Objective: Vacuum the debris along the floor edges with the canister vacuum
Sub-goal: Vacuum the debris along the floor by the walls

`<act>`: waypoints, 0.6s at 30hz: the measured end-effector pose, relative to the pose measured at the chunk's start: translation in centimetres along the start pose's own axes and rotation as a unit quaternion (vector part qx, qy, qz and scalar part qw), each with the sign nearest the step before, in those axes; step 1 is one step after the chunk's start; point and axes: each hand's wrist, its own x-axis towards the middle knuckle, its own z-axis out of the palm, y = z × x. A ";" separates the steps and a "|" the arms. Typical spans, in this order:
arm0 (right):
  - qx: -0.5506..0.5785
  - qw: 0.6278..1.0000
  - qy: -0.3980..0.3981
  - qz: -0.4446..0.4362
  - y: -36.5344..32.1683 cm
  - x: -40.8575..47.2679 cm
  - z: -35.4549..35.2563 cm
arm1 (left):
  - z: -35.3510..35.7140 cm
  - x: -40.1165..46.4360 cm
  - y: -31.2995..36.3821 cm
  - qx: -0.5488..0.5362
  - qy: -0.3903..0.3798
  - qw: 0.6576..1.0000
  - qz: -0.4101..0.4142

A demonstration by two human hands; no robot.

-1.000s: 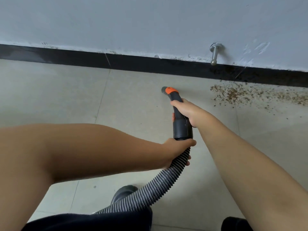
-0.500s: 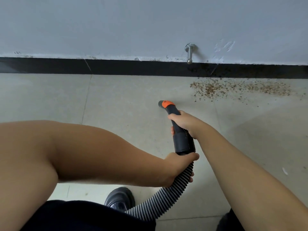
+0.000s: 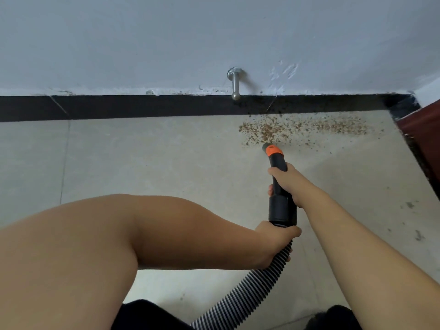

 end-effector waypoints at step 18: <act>0.031 0.995 -0.090 -0.022 1.8 0.4 -2.9 | 3.6 1.0 -0.9 0.055 0.057 0.997 0.002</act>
